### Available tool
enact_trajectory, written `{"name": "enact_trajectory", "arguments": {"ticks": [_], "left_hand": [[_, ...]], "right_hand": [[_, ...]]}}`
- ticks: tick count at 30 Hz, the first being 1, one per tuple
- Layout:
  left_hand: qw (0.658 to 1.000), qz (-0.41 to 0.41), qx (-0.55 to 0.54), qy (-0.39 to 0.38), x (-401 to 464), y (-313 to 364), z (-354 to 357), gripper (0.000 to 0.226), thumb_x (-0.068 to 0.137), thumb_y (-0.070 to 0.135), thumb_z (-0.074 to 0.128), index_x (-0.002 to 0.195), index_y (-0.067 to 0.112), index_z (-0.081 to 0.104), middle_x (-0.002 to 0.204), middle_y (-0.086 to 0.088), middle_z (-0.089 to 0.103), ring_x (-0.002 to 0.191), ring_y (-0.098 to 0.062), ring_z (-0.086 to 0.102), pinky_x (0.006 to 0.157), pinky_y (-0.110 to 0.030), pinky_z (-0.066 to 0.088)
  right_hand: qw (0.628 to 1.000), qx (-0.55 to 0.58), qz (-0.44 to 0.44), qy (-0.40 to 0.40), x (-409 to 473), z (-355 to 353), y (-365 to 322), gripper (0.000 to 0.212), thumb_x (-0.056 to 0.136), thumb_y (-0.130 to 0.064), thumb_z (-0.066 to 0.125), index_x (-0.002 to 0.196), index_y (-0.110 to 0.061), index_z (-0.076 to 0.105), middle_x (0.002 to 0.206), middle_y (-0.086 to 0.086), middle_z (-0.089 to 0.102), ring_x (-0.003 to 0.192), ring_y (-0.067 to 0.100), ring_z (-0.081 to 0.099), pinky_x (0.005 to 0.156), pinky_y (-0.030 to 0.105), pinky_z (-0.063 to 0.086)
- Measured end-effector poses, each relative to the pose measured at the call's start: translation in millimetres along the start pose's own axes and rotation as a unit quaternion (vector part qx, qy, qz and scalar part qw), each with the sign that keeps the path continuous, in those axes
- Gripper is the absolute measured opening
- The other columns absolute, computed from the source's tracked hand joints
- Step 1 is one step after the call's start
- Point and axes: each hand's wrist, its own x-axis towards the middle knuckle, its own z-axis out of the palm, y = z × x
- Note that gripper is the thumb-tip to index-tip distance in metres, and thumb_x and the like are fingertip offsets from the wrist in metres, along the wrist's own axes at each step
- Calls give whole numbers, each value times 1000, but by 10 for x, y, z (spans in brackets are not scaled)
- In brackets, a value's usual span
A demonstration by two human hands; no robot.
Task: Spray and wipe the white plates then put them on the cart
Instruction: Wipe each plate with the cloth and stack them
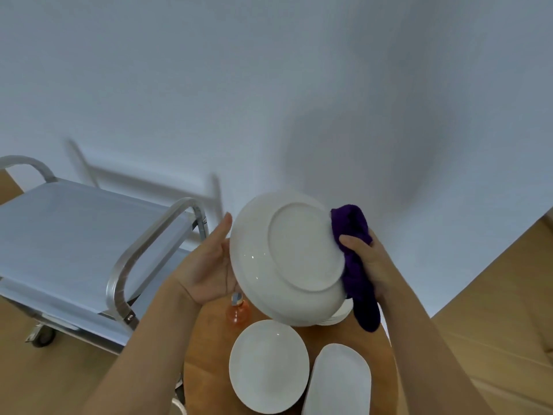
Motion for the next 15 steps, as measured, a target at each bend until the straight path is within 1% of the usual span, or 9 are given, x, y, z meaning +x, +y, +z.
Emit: {"name": "enact_trajectory", "arguments": {"ticks": [2,4,5,7,9,11,12,13,15], "left_hand": [[1000,10,-27,-6,75,-60,27,65,57,42,89,112,11,71,110,-13,69,98,-31,68,78,-42,58],[999,24,-21,17,129,-104,10,70,55,42,90,115,14,70,114,-14,67,101,-33,66,79,-45,56],[1000,17,-21,15,122,-104,-15,68,56,44,89,114,13,70,113,-14,68,100,-33,66,81,-45,55],[998,-13,-51,-20,77,-88,-63,66,61,47,85,113,10,71,110,-14,69,99,-33,67,86,-45,54],[999,-10,-46,-21,47,-109,-88,65,56,44,88,108,8,72,104,-15,71,94,-32,68,82,-43,56],[999,17,-9,32,73,-154,-59,57,56,35,90,103,6,74,99,-15,72,89,-31,70,72,-41,58],[997,28,2,68,100,-177,-33,50,63,32,85,104,6,73,99,-16,72,88,-31,71,68,-40,58],[995,41,5,96,129,-191,0,43,72,31,75,106,5,71,99,-16,72,87,-30,71,66,-39,58],[990,67,5,125,181,-200,22,34,81,27,59,105,8,72,101,-16,72,89,-30,71,65,-39,59]], "right_hand": [[1000,-18,5,12,11,10,-77,46,69,-14,71,113,-19,58,94,3,71,78,18,69,61,28,55],[1000,-28,10,7,-14,19,-103,50,67,-17,71,115,-19,57,96,5,70,78,18,68,61,28,55],[999,-34,12,-1,-30,8,-105,54,64,-17,74,115,-19,57,98,5,70,79,19,68,61,28,55],[998,-53,16,-19,-61,-19,-113,59,61,-15,78,116,-20,58,100,5,70,82,20,69,63,29,55],[997,-72,23,-32,-68,-47,-119,56,62,-19,75,116,-21,59,102,4,71,86,22,68,67,30,55],[997,-76,19,-16,-62,-43,-120,54,64,-18,79,114,-22,60,100,4,71,85,21,69,66,30,55],[997,-75,12,8,-60,-34,-106,50,67,-19,79,113,-22,60,99,3,71,83,20,69,64,29,56],[996,-78,2,40,-61,-19,-80,42,71,-19,76,110,-24,60,98,4,71,82,19,69,64,29,57],[991,-83,-14,104,-92,45,35,31,78,-18,71,105,-27,60,98,3,69,81,16,68,64,28,56]]}}
